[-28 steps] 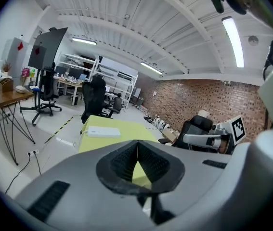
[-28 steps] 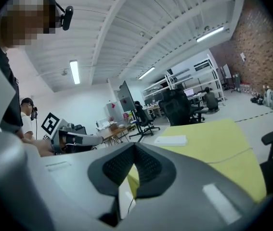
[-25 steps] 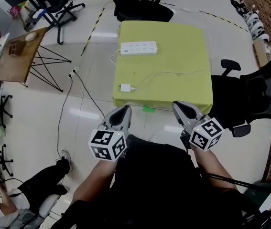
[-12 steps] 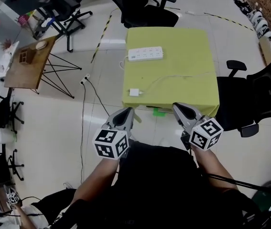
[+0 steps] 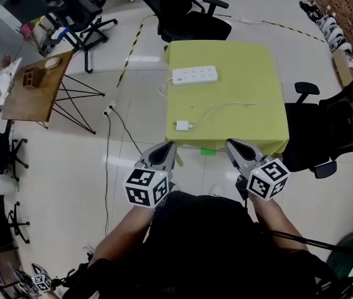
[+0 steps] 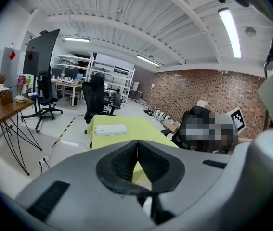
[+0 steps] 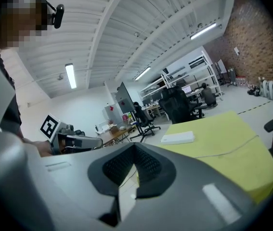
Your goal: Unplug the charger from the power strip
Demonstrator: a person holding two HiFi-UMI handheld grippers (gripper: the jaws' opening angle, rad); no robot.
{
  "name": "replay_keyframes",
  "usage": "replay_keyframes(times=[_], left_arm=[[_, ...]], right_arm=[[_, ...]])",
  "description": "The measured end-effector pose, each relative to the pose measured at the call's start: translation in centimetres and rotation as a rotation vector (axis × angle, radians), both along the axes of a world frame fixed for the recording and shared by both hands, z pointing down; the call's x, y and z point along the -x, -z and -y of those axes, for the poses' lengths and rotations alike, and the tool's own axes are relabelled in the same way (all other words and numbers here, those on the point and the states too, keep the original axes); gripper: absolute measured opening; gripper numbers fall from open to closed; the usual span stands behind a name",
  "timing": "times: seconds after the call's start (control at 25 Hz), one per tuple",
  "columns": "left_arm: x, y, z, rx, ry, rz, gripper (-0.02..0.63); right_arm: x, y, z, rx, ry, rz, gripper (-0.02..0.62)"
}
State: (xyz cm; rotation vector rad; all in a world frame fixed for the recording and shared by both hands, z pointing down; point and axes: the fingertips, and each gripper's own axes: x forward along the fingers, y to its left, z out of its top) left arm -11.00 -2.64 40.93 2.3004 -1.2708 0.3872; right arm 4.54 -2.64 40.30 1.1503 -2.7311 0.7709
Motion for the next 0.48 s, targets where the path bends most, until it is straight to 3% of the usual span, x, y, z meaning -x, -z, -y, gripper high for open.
replay_keyframes(times=[0.48], left_arm=[[4.0,-0.3,0.6,-0.004,-0.001,-0.025,0.008]], right_arm=[[4.2,-0.5,-0.2,0.020,-0.010,-0.024,0.002]])
